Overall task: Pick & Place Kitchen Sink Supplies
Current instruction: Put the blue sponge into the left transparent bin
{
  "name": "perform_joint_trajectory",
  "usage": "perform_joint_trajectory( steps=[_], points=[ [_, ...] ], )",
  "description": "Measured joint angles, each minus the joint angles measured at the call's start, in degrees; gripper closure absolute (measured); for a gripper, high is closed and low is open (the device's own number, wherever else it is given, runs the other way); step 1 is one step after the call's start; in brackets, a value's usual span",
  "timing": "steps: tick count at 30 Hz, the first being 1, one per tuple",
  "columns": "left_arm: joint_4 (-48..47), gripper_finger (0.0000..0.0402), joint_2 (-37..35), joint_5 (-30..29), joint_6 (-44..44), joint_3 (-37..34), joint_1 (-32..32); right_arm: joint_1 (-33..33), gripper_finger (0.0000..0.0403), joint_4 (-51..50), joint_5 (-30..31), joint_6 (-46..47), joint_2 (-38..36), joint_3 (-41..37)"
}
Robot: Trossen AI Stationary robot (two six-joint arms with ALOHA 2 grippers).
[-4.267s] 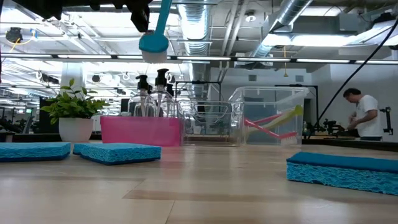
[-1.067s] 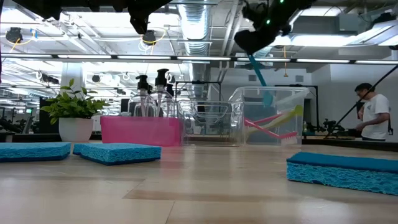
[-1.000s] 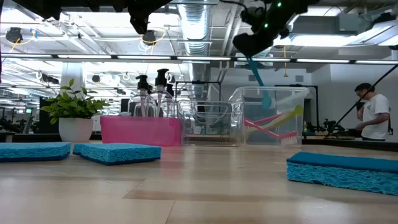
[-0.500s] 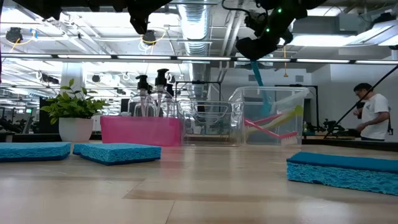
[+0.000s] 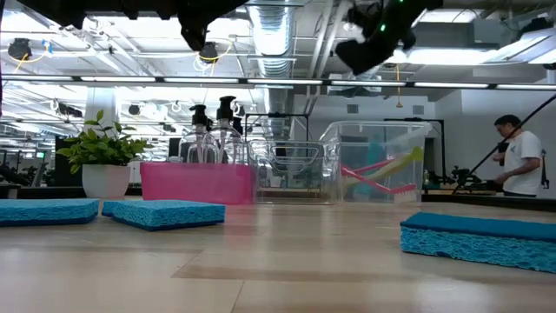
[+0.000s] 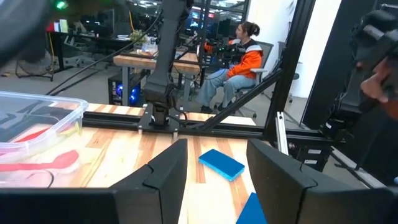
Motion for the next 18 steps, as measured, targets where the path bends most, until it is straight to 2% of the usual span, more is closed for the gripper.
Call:
perform_joint_trajectory(
  steps=[4,10,15,18],
  points=[
    [-0.7,0.0234,0.0,0.0,0.0,0.0,0.0,4.7,0.0327,-0.4,4.0,-0.5,-3.4,0.0],
    [-4.0,0.0234,0.0,0.0,-0.2,0.0,0.0,15.7,0.0327,-5.7,10.5,0.5,-7.8,0.0],
    [-7.6,0.0234,0.0,0.0,-0.3,0.0,0.2,26.9,0.0327,-12.9,16.2,6.3,-9.7,-1.6],
    [-9.0,0.0234,0.0,0.0,-0.4,0.0,0.2,34.3,0.0327,-13.9,19.8,11.5,-10.3,-5.0]
  ],
)
